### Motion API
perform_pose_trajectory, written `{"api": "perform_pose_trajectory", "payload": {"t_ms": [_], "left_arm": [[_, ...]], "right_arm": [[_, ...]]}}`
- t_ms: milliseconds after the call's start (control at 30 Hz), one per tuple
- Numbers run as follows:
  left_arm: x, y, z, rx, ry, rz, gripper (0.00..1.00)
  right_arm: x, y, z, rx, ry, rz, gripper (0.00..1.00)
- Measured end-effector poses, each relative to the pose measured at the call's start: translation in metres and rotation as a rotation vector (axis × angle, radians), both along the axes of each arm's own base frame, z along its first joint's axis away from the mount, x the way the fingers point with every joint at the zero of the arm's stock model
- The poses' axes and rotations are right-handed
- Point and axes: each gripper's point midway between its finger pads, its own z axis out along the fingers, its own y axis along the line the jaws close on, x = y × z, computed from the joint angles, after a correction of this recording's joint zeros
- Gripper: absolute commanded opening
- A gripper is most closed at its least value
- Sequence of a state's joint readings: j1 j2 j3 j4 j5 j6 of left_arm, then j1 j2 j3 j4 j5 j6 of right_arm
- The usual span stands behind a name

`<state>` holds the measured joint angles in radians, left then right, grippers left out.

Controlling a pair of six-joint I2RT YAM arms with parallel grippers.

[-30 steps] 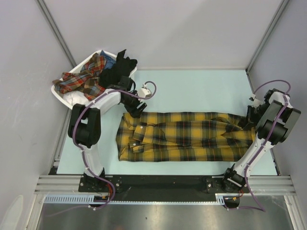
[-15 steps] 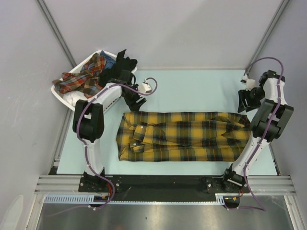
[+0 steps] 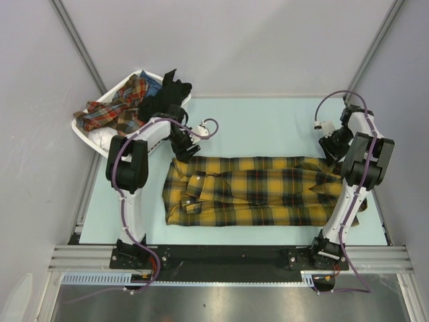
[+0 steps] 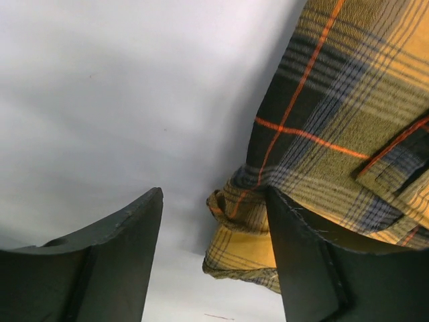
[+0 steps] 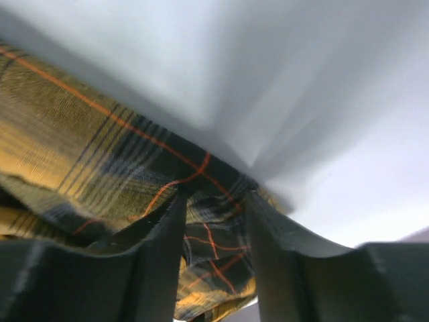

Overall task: Fold and stack the long sleeve shirts
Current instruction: Fold the shirt

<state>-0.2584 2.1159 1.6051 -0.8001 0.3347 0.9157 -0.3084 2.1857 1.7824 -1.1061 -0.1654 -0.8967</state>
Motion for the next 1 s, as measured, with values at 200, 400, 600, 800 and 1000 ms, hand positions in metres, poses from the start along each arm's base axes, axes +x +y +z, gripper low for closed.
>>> {"api": "perform_pose_trajectory", "payload": {"t_ms": [200, 400, 600, 800, 1000], "left_arm": [[-0.006, 0.007, -0.001, -0.004, 0.029, -0.007, 0.33], [-0.017, 0.009, -0.003, -0.045, 0.086, 0.033, 0.00], [-0.030, 0.015, -0.002, -0.068, 0.118, 0.070, 0.00], [-0.042, 0.017, -0.001, -0.068, 0.148, 0.089, 0.00], [-0.073, 0.024, 0.000, -0.052, 0.216, 0.097, 0.00]], "right_arm": [[-0.003, 0.005, -0.017, -0.061, 0.040, 0.070, 0.00], [0.012, 0.004, -0.015, -0.129, 0.001, 0.072, 0.00], [0.094, 0.005, -0.011, -0.237, -0.196, 0.057, 0.00], [0.205, 0.044, -0.004, -0.340, -0.473, 0.109, 0.00], [0.284, 0.127, 0.003, -0.404, -0.742, 0.242, 0.02]]}}
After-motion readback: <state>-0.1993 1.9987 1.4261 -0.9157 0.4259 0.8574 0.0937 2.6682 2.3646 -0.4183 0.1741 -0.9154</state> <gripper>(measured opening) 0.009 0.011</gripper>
